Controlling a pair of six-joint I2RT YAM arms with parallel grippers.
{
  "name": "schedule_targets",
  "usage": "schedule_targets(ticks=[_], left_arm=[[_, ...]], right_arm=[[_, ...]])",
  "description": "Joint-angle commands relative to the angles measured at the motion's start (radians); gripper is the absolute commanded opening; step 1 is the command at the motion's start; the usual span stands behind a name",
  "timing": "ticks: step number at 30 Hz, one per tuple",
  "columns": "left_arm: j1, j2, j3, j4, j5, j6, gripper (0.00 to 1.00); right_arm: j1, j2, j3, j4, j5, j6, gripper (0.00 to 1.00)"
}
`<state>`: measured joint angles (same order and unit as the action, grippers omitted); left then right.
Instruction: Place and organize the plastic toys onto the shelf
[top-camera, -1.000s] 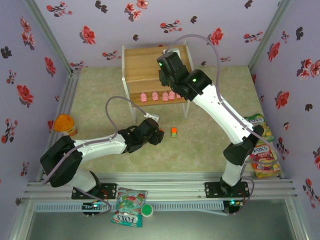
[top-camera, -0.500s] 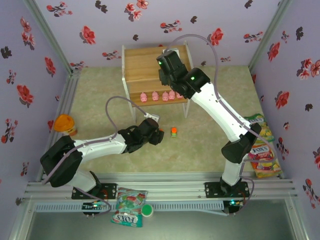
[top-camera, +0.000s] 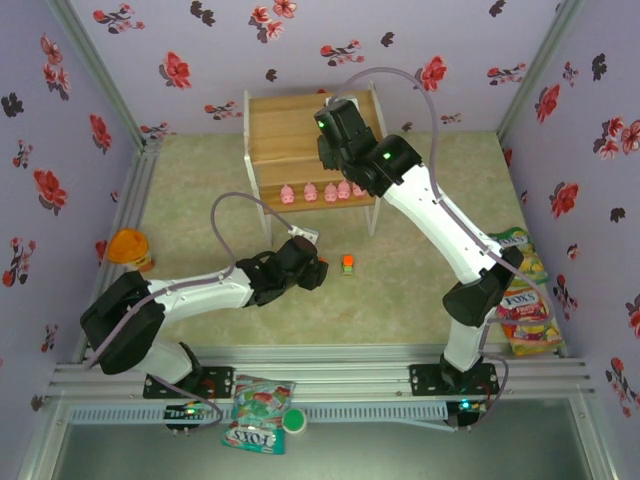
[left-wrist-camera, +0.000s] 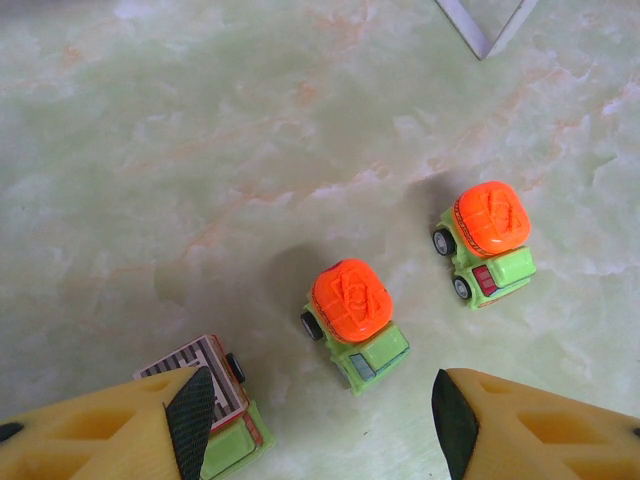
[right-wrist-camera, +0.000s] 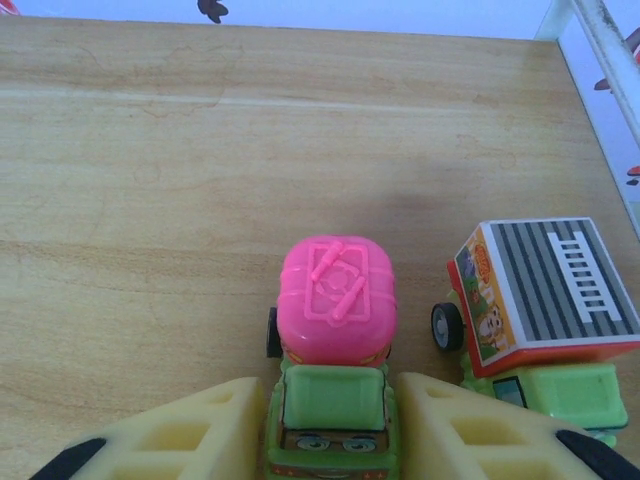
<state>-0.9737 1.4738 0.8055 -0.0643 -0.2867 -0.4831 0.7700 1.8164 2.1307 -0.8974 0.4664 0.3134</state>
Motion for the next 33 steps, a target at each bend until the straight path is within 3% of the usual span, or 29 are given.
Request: schedule_targets(ticks=[1, 16, 33], left_arm=[[0.009, -0.01, 0.03, -0.012, -0.002, 0.023, 0.64], [0.008, -0.003, 0.032, -0.014, -0.002, 0.021, 0.64], [0.009, -0.029, 0.025, -0.017, -0.021, 0.028, 0.64]], right_arm=[[-0.005, -0.004, 0.042, -0.029, -0.008, -0.022, 0.4], [0.014, -0.058, 0.035, -0.041, 0.025, -0.034, 0.41], [0.129, -0.169, -0.063, -0.033, 0.135, -0.029, 0.41]])
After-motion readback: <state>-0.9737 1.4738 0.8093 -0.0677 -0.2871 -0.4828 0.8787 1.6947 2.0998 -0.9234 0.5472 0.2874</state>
